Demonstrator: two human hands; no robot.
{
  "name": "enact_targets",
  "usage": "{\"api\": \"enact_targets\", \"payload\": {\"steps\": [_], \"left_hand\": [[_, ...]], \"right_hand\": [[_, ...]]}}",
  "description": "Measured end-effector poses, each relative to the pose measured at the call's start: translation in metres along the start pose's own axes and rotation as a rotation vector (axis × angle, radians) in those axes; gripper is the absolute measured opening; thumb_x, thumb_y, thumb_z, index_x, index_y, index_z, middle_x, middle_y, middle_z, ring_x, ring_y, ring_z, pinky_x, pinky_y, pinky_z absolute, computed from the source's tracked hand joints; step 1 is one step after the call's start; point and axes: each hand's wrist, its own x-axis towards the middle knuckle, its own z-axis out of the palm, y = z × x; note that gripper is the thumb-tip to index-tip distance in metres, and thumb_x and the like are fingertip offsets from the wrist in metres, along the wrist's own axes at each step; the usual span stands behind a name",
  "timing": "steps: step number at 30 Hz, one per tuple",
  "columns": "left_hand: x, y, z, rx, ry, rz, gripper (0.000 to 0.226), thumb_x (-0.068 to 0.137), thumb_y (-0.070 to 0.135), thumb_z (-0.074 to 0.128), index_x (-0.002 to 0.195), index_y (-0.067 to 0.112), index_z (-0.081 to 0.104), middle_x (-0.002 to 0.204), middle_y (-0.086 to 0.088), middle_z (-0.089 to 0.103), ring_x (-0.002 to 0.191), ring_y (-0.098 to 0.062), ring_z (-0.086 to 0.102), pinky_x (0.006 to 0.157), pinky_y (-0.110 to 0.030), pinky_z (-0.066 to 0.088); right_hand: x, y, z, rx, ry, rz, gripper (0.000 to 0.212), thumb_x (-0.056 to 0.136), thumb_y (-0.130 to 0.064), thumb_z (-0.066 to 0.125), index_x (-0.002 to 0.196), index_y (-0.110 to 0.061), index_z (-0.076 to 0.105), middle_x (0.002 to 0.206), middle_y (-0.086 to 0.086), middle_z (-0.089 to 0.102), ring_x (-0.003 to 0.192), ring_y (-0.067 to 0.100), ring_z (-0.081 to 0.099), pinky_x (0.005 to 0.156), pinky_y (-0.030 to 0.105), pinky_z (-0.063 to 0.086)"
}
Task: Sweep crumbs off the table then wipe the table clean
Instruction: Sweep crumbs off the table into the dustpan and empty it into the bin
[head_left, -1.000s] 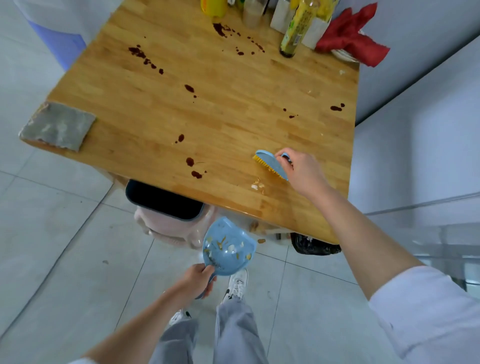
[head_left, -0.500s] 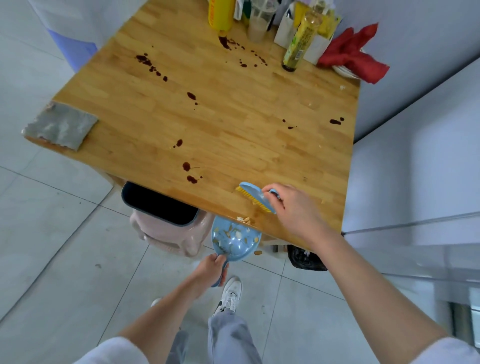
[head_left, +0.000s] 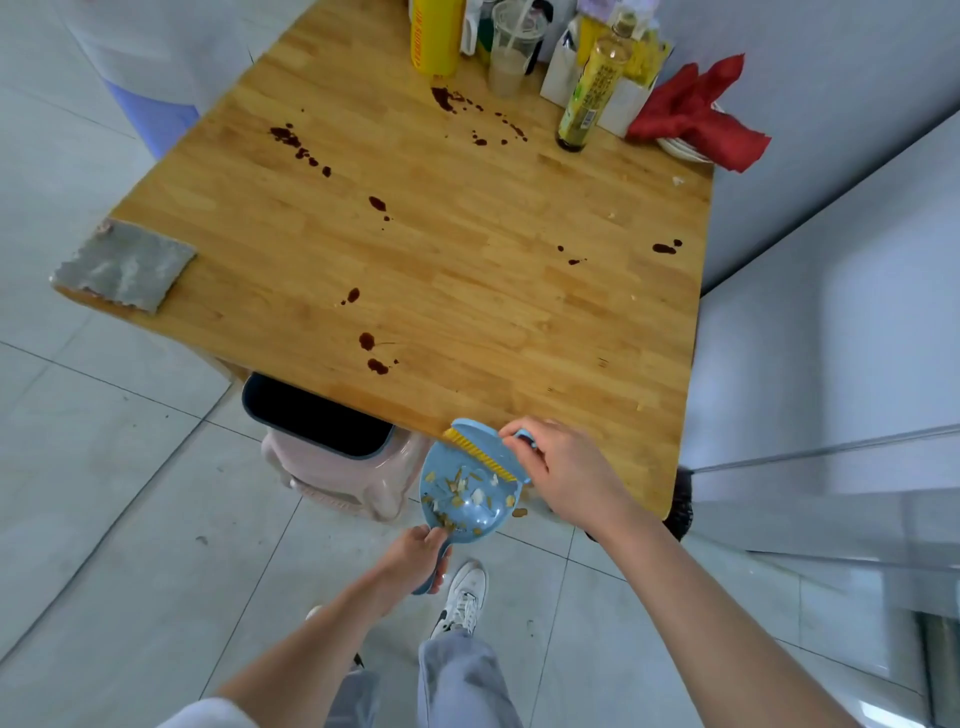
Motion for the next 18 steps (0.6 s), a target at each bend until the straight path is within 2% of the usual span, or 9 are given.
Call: {"api": "enact_targets", "payload": {"steps": [2, 5, 8, 11, 15, 18], "left_hand": [[0.000, -0.005, 0.002, 0.027, -0.005, -0.014, 0.032, 0.103, 0.022, 0.039, 0.077, 0.008, 0.051, 0.054, -0.003, 0.052, 0.043, -0.016, 0.046, 0.049, -0.026, 0.043], [0.000, -0.008, 0.009, 0.135, -0.008, -0.005, 0.035, 0.105, 0.024, 0.037, 0.077, 0.009, 0.052, 0.055, -0.002, 0.054, 0.041, -0.013, 0.048, 0.047, -0.023, 0.044], [0.011, -0.004, 0.024, 0.169, -0.027, -0.001, 0.035, 0.105, 0.023, 0.038, 0.076, 0.007, 0.051, 0.053, -0.004, 0.052, 0.039, -0.015, 0.047, 0.047, -0.027, 0.042], [0.020, 0.009, 0.047, 0.172, -0.029, -0.011, 0.034, 0.104, 0.021, 0.039, 0.076, 0.007, 0.052, 0.054, -0.005, 0.052, 0.039, -0.016, 0.046, 0.045, -0.024, 0.040], [0.020, 0.019, 0.072, 0.210, -0.037, -0.021, 0.038, 0.104, 0.023, 0.037, 0.072, 0.009, 0.052, 0.052, -0.005, 0.053, 0.038, -0.014, 0.048, 0.046, -0.021, 0.041], [0.012, 0.025, 0.084, 0.189, -0.032, -0.036, 0.041, 0.105, 0.018, 0.035, 0.067, 0.009, 0.047, 0.047, -0.003, 0.048, 0.033, -0.008, 0.044, 0.041, -0.018, 0.038]], "right_hand": [[-0.004, 0.007, -0.009, 0.047, 0.071, 0.027, 0.019, 0.103, -0.032, 0.050, 0.110, -0.028, 0.067, 0.085, -0.007, 0.066, 0.067, -0.002, 0.054, 0.060, 0.014, 0.037], [-0.009, 0.032, -0.040, 0.061, 0.218, 0.107, 0.016, 0.103, -0.032, 0.052, 0.106, -0.032, 0.067, 0.066, -0.007, 0.062, 0.055, 0.006, 0.050, 0.048, 0.017, 0.033], [-0.002, 0.076, -0.080, 0.026, 0.371, 0.190, 0.015, 0.101, -0.029, 0.054, 0.104, -0.029, 0.069, 0.066, -0.005, 0.061, 0.054, 0.009, 0.050, 0.050, 0.023, 0.034], [0.012, 0.129, -0.112, -0.046, 0.452, 0.273, 0.017, 0.102, -0.028, 0.053, 0.106, -0.025, 0.069, 0.068, -0.002, 0.060, 0.055, 0.010, 0.052, 0.053, 0.031, 0.039], [0.022, 0.168, -0.114, -0.119, 0.385, 0.332, 0.022, 0.104, -0.028, 0.050, 0.110, -0.018, 0.069, 0.066, -0.003, 0.058, 0.059, 0.019, 0.054, 0.058, 0.038, 0.046], [0.015, 0.155, -0.095, -0.101, 0.298, 0.275, 0.023, 0.104, -0.030, 0.049, 0.110, -0.021, 0.069, 0.071, -0.004, 0.061, 0.059, 0.011, 0.051, 0.054, 0.031, 0.040]]}}
